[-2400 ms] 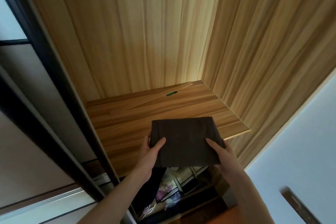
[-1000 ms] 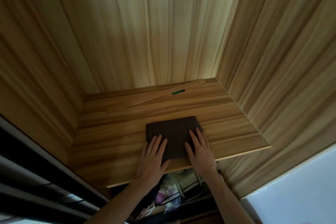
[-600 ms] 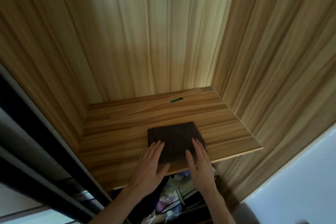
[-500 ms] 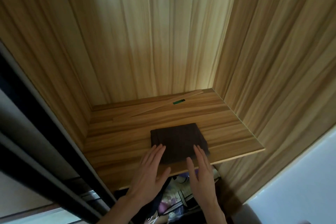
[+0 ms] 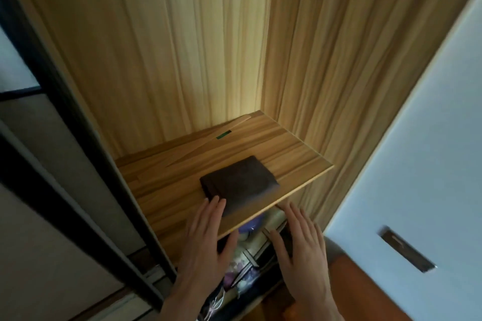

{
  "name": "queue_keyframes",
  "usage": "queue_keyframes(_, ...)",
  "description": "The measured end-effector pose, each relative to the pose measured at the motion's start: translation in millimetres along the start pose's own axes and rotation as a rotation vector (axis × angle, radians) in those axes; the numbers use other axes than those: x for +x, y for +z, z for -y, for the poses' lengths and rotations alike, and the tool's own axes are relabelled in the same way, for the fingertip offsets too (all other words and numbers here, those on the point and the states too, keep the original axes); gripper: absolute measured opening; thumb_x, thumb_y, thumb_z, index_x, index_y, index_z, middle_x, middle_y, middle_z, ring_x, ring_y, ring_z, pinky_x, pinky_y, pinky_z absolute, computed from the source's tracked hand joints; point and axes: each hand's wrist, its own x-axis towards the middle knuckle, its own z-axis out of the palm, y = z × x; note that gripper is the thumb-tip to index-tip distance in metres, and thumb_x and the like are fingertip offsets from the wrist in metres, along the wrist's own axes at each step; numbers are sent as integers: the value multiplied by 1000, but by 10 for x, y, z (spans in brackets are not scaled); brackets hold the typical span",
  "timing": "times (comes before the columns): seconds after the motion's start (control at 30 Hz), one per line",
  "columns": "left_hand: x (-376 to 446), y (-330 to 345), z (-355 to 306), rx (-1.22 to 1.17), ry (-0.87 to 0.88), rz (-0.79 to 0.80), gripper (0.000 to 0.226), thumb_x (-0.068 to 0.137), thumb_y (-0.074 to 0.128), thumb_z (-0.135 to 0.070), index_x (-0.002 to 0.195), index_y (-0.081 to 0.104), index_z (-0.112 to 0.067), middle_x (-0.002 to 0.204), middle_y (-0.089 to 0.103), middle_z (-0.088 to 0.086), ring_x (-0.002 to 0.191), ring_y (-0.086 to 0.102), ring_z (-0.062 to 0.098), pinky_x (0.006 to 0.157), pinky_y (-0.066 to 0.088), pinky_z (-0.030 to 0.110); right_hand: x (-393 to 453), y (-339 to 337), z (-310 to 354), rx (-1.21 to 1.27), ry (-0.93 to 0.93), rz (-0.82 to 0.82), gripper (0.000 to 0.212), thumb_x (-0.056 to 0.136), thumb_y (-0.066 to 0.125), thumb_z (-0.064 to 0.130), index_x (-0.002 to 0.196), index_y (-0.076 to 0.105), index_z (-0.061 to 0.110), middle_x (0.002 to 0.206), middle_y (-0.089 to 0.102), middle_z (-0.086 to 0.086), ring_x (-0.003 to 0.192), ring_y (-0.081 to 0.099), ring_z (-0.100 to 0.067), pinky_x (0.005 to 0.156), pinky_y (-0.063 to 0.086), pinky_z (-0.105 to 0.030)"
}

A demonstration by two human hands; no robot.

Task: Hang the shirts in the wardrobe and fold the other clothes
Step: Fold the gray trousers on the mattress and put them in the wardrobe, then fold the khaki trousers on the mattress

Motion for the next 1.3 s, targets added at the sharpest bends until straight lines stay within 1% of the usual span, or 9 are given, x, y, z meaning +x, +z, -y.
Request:
queue_keyframes(0.13, -181, -19, 22, -27, 124, 57, 71, 101, 32, -67, 163, 24, -33, 170, 18, -16, 158, 6, 3, 128, 18, 41, -489, -257, 74, -137, 117, -76, 66, 103, 29, 67, 161, 33, 35, 168, 29, 13, 159, 7, -5, 128, 9, -37)
queue_keyframes(0.23, -377, 1, -17, -19, 233, 100, 67, 103, 39, -60, 161, 31, -27, 168, 26, -11, 157, 16, 9, 126, 22, 41, -917, -458, 109, -213, 230, -109, 67, 103, 29, 68, 159, 36, 33, 167, 32, 11, 159, 11, -7, 129, 10, -39)
queue_keyframes(0.43, -773, 76, -255, -60, 402, 166, 65, 102, 47, -55, 157, 41, -22, 163, 39, -4, 154, 30, 17, 120, 36, 51, -1634, -759, 187, -274, 386, -179, 63, 103, 37, 65, 159, 34, 36, 167, 28, 14, 159, 7, -5, 130, 10, -40)
queue_keyframes(0.6, -1202, 210, -693, -98, 554, 222, 64, 104, 42, -56, 157, 41, -21, 163, 39, -3, 155, 27, 16, 123, 31, 54, -2245, -1061, 198, -317, 491, -260, 63, 104, 35, 66, 160, 32, 36, 167, 30, 11, 159, 12, -9, 129, 19, -48)
queue_keyframes(0.73, -1638, 320, -1113, -153, 696, 258, 62, 103, 45, -53, 154, 45, -18, 160, 45, 0, 153, 32, 19, 122, 33, 53, -2884, -1402, 234, -365, 574, -349, 66, 104, 34, 66, 159, 37, 30, 167, 31, 9, 159, 13, -10, 130, 14, -44)
queue_keyframes(0.9, -2440, 381, -1597, -239, 860, 352, 62, 102, 45, -52, 154, 45, -19, 159, 45, 0, 153, 33, 18, 125, 28, 50, -3965, -1802, 361, -438, 720, -449, 62, 104, 38, 62, 159, 37, 33, 166, 28, 15, 159, 10, -6, 130, 14, -44)
queue_keyframes(1.1, -3615, 273, -2040, -290, 1046, 465, 59, 102, 46, -52, 152, 46, -22, 158, 46, -1, 152, 32, 16, 128, 22, 44, -5439, -2040, 709, -517, 930, -495, 63, 104, 37, 64, 160, 35, 35, 168, 29, 12, 159, 8, -6, 130, 8, -40)
queue_keyframes(1.2, -4302, 166, -2196, -360, 1121, 548, 59, 102, 45, -52, 152, 48, -21, 158, 46, 0, 153, 33, 18, 127, 24, 46, -6197, -2104, 976, -547, 1049, -527, 63, 104, 38, 64, 160, 32, 35, 169, 26, 11, 160, 5, -8, 130, 6, -41)
queue_keyframes(1.3, -4979, 5, -2319, -422, 1207, 638, 61, 103, 39, -56, 151, 49, -20, 157, 47, 0, 153, 33, 18, 125, 28, 49, -6908, -2150, 1293, -576, 1168, -575, 65, 103, 36, 66, 161, 32, 36, 169, 26, 11, 160, 5, -8, 129, 12, -46)
